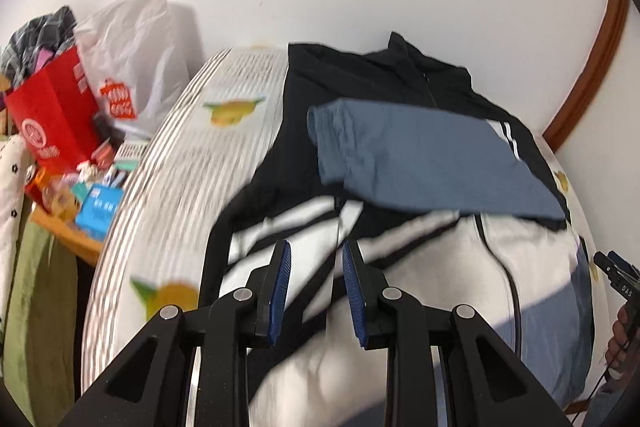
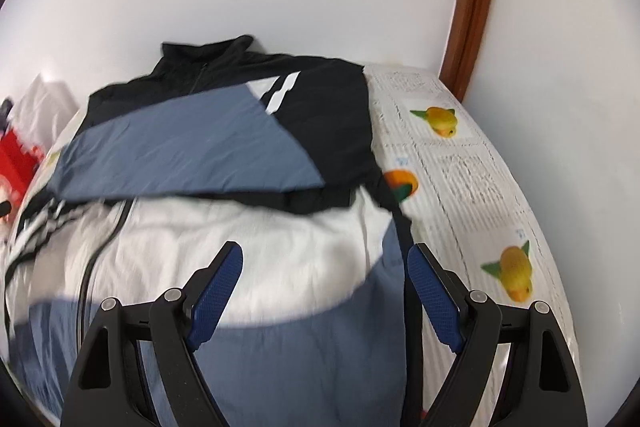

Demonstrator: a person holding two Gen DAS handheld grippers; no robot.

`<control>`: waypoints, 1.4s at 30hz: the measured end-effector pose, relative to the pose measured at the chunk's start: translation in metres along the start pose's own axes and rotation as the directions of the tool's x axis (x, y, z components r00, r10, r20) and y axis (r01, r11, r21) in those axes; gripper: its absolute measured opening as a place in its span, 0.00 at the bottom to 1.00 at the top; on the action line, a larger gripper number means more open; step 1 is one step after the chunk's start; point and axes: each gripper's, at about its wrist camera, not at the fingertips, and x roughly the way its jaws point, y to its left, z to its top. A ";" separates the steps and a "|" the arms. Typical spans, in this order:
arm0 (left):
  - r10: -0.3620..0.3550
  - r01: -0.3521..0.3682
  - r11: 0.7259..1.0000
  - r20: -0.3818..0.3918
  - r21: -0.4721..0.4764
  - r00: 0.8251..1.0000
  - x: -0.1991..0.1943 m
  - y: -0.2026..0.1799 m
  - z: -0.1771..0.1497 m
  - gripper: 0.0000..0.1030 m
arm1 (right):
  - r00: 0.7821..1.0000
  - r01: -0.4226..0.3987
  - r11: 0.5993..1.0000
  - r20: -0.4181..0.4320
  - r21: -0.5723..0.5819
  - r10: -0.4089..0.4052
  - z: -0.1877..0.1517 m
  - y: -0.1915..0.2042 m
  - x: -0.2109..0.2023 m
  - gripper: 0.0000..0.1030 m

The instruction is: Fold large clothes

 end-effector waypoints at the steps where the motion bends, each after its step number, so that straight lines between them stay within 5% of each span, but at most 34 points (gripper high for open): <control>1: -0.001 0.001 1.000 -0.007 0.002 1.000 -0.002 0.001 -0.007 0.24 | 1.000 0.004 1.000 -0.001 -0.005 -0.004 -0.005 0.000 -0.003 0.82; 12: 0.048 -0.049 0.999 -0.003 -0.014 0.999 -0.031 0.021 -0.059 0.24 | 1.000 -0.002 0.999 -0.029 0.049 0.003 -0.051 -0.010 -0.027 0.80; 16: 0.044 -0.044 0.999 0.011 -0.026 0.999 -0.039 0.026 -0.064 0.32 | 0.999 -0.013 0.997 -0.040 0.080 0.016 -0.056 -0.015 -0.033 0.76; 25: 0.045 -0.045 0.999 0.007 -0.021 0.999 -0.045 0.028 -0.071 0.33 | 1.000 0.004 0.996 -0.023 0.087 -0.002 -0.068 -0.018 -0.046 0.76; 29: 0.039 -0.039 0.999 0.006 -0.009 0.999 -0.045 0.027 -0.075 0.47 | 1.000 0.013 0.996 -0.027 0.092 -0.010 -0.072 -0.021 -0.045 0.76; 42: 0.013 -0.014 1.000 -0.009 -0.014 1.000 -0.042 0.027 -0.079 0.48 | 0.998 0.035 0.993 -0.051 0.112 -0.029 -0.084 -0.028 -0.038 0.76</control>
